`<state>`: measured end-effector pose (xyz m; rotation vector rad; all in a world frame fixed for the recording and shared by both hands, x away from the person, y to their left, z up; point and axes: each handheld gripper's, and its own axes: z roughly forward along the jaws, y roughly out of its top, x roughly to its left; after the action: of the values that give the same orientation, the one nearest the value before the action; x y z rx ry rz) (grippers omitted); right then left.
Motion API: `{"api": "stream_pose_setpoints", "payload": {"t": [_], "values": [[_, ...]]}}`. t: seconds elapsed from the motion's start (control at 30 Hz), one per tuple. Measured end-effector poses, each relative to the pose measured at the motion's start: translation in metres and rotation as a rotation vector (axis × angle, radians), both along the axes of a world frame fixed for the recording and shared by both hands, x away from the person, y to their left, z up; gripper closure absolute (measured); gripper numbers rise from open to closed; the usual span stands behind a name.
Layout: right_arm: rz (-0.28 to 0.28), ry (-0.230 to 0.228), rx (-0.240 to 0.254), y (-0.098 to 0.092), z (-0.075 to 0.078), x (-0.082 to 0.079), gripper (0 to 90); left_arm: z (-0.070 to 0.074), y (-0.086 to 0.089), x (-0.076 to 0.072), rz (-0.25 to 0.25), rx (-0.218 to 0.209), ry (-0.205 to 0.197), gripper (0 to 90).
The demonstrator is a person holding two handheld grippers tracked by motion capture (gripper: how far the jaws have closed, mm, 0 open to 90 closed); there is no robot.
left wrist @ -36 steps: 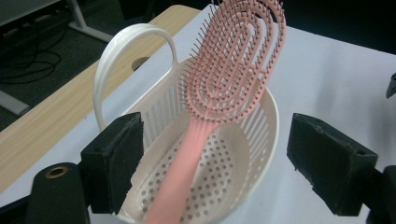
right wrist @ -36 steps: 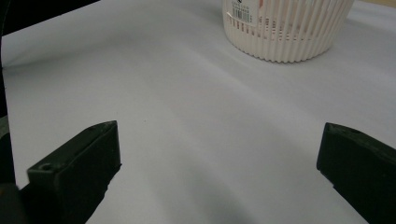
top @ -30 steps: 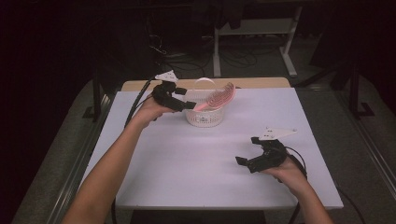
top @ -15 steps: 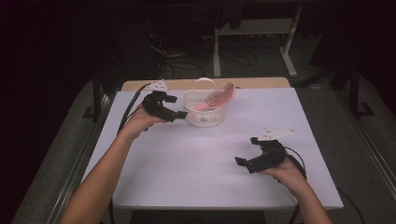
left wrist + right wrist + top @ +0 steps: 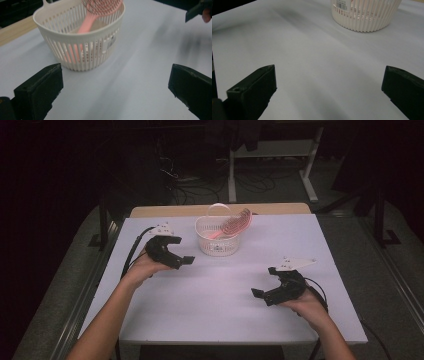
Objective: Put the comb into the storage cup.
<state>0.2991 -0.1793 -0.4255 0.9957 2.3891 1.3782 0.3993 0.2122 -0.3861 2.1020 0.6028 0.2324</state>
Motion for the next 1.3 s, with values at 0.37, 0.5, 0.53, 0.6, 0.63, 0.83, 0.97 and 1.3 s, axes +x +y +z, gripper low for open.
{"api": "stream_pose_setpoints", "payload": {"t": [0.37, 0.5, 0.53, 0.6, 0.63, 0.83, 0.97, 1.3], "values": [[-0.004, -0.004, -0.001, 0.0, 0.0, 0.0, 0.0, -0.01, 0.014, -0.027, -0.019, 0.01, 0.012, 0.0], [-0.005, -0.004, -0.001, -0.001, -0.001, -0.001, 0.0, -0.014, 0.022, -0.036, -0.014, 0.012, 0.012, 0.0], [-0.005, -0.003, -0.003, -0.001, -0.001, -0.001, 0.0, -0.015, 0.023, -0.038, -0.013, 0.011, 0.013, 0.0], [-0.006, -0.006, -0.002, -0.001, -0.002, -0.001, 0.0, -0.017, 0.026, -0.043, -0.01, 0.011, 0.019, 0.0], [-0.008, -0.006, 0.0, -0.001, -0.002, -0.001, 0.0, -0.018, 0.028, -0.046, -0.009, 0.015, 0.017, 0.0], [-0.019, -0.004, -0.005, -0.005, -0.006, -0.002, 0.0, -0.023, 0.042, -0.06, 0.003, 0.007, 0.015, 0.0], [-0.029, -0.003, -0.005, -0.007, -0.01, -0.003, 0.0, -0.027, 0.049, -0.067, 0.001, -0.005, -0.002, 0.0], [-0.039, 0.009, -0.014, -0.01, -0.016, -0.004, 0.0, -0.037, 0.058, -0.081, 0.007, -0.038, -0.01, 0.0]]}}
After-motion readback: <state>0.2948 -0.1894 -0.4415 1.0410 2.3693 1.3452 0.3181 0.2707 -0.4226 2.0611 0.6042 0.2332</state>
